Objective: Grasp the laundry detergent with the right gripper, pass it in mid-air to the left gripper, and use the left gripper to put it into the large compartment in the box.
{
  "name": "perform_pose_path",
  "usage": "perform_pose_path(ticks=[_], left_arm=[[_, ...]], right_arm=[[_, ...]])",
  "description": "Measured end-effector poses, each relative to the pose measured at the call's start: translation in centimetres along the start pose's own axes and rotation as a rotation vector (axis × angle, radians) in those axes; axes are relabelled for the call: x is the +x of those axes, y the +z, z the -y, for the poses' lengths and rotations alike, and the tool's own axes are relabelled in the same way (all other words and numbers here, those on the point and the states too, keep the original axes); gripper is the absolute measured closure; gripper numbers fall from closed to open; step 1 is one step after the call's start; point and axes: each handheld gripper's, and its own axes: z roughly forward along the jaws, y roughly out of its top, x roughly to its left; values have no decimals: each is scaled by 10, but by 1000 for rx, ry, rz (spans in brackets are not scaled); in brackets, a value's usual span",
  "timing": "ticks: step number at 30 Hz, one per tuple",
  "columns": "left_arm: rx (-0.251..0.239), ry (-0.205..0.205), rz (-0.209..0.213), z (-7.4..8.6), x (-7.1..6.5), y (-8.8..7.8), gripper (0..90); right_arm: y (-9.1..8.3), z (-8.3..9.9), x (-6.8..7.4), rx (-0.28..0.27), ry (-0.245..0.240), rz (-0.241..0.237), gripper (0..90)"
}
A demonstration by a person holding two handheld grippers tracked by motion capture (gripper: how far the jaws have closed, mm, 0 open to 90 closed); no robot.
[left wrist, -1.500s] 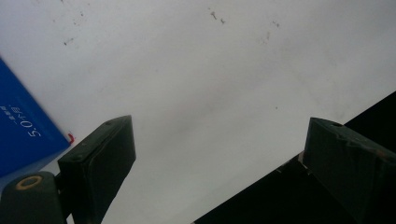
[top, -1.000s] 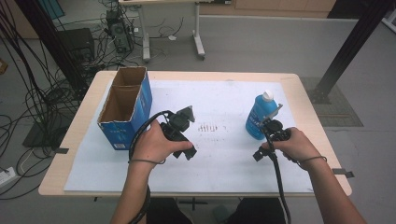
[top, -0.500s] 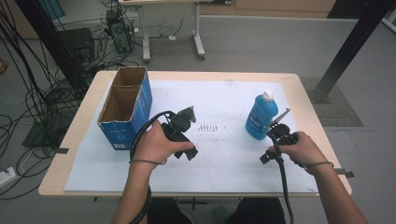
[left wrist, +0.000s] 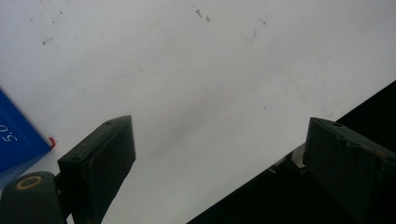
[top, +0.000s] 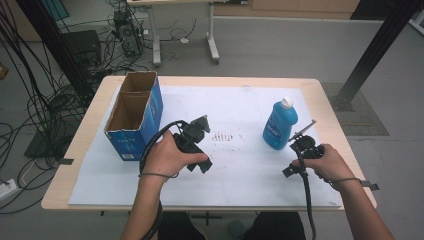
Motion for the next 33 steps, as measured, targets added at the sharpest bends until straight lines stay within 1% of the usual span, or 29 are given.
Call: perform_pose_path(ticks=[5,6,8,13,18,23,27,33], left_arm=[[3,-4,2,1,1,1,98],[2,-9,4,1,1,3,97],[4,-10,5,1,1,4,97],[3,-11,11,1,0,6,97],[8,-14,14,0,0,9,97],[8,-12,19,1,0,12,97],[5,-21,20,2,0,13,96],[1,-27,23,3,1,14,95]], right_arm=[[1,3,-3,-20,-1,11,83],[2,5,-5,-36,0,16,84],[3,7,-6,-47,-3,19,84],[7,13,-9,-58,-3,24,85],[9,16,-11,-96,-7,31,87],[12,18,-14,-112,-7,37,87],[13,19,-16,-123,-4,43,88],[14,21,-20,-174,-4,46,91]])
